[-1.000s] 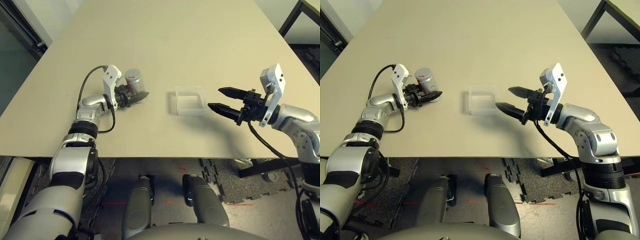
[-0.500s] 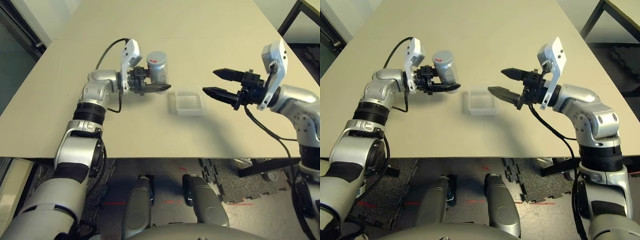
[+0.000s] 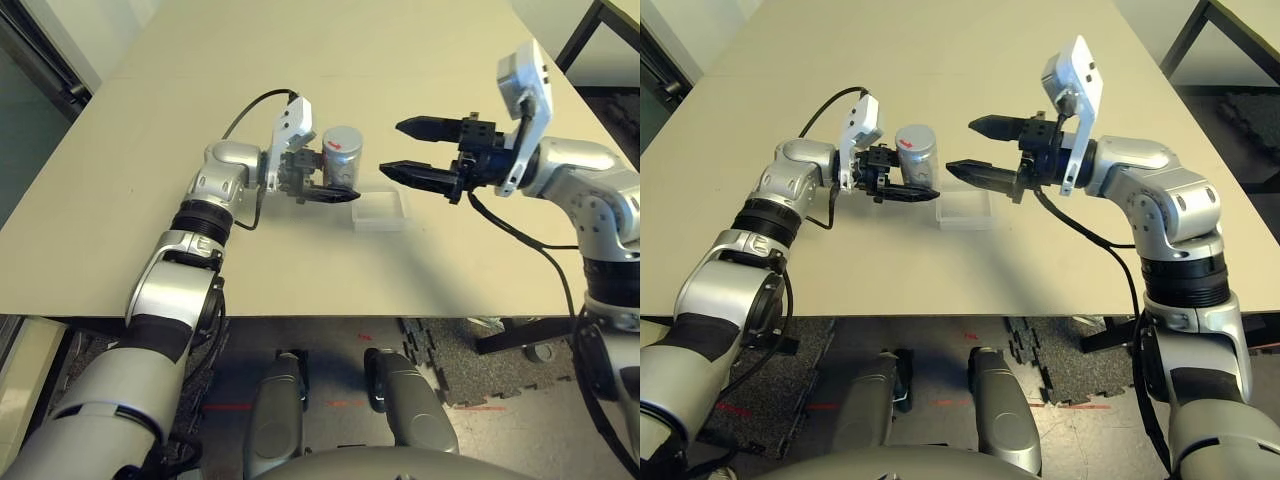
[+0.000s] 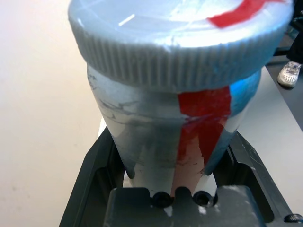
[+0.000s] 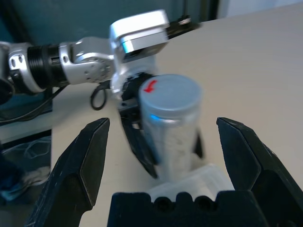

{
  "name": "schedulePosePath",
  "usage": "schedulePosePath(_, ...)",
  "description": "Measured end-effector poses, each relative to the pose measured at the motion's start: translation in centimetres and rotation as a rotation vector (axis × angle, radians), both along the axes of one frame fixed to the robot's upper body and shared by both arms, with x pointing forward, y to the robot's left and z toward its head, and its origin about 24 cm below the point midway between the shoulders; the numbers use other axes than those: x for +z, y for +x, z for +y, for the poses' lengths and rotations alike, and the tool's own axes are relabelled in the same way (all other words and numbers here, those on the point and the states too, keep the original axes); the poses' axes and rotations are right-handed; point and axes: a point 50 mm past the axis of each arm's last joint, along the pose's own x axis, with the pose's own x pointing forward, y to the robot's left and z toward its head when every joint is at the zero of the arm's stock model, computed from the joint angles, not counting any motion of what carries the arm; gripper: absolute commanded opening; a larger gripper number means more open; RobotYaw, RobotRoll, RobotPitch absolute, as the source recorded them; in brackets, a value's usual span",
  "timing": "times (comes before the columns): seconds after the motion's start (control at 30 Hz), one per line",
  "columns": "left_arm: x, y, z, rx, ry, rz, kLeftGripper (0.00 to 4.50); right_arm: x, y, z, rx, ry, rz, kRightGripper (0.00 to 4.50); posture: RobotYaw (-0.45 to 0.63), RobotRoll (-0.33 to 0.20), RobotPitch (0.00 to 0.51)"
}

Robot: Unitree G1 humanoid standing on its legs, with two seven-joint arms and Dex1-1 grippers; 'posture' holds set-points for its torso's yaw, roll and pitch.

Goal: Pour the medicine from the bottle into the box.

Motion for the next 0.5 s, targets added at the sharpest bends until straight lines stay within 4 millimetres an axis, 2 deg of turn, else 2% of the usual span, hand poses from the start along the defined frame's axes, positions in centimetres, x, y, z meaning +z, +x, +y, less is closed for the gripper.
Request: schedulePosePath(0.5,-0.7,0.1,-0.8,-0.022,0.018,-0.015,2.72,-0.1,1.7,1.5,-0.047,-0.002,-0.022,4.50,-0.06,0.000,0.185)
